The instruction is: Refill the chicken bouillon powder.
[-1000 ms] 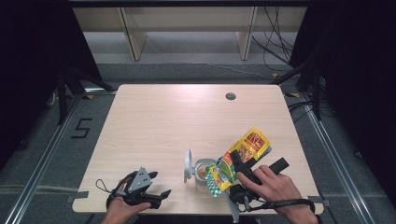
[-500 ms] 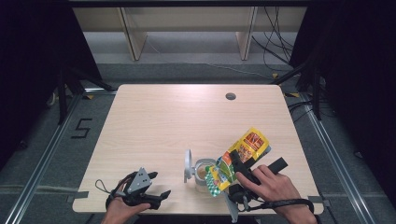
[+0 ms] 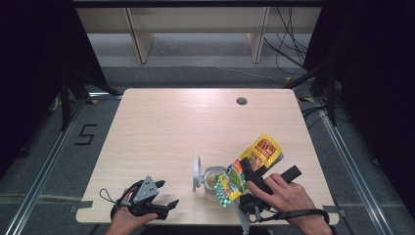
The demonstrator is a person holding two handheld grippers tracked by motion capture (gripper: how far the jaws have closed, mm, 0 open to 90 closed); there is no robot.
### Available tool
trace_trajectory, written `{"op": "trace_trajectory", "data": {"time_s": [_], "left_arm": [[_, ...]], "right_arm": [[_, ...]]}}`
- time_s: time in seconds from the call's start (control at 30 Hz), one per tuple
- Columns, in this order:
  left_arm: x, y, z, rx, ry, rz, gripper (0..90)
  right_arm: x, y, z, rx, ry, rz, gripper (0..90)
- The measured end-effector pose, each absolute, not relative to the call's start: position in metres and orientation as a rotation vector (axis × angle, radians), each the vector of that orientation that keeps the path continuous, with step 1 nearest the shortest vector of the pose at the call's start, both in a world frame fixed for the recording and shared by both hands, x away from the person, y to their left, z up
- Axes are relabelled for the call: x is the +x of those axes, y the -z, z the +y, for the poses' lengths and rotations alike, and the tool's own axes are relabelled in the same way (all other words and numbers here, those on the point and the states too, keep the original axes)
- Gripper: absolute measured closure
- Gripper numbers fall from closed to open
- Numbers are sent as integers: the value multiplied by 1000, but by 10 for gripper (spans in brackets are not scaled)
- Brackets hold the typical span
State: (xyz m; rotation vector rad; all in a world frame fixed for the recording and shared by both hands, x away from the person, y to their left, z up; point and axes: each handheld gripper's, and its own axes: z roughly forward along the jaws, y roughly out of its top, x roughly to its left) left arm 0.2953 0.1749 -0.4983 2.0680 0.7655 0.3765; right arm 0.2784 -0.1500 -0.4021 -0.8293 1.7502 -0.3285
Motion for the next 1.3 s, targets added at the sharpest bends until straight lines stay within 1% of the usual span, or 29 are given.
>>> {"op": "trace_trajectory", "data": {"time_s": [0.13,0.23,0.27,0.33,0.43,0.5,0.53,0.73,0.8,0.93,1.0,1.1,1.3], "left_arm": [[295,498,175,2067,-373,768,192],[296,498,176,2076,-394,739,192],[294,499,175,2061,-377,772,192],[295,498,174,2046,-370,774,192],[295,499,176,2078,-385,762,191],[295,499,175,2041,-390,767,190],[296,497,176,2066,-393,760,190],[295,499,173,2037,-372,774,190],[295,498,176,2083,-387,750,190],[294,498,174,2046,-373,773,190],[295,497,176,2085,-393,742,190],[294,498,174,2051,-379,770,190],[296,498,175,2068,-393,732,190]], "right_arm": [[278,404,-151,-800,319,1788,560],[278,405,-151,-786,324,1795,560],[278,405,-151,-784,324,1797,560],[279,404,-151,-812,331,1783,560],[277,405,-152,-779,314,1767,560],[278,403,-151,-805,325,1778,560],[278,404,-153,-775,323,1792,560],[279,402,-153,-809,332,1783,560],[279,403,-153,-806,329,1769,560],[279,404,-153,-777,319,1796,560],[278,404,-153,-784,321,1773,560],[278,404,-152,-793,320,1768,560],[278,405,-152,-785,317,1777,560]]}}
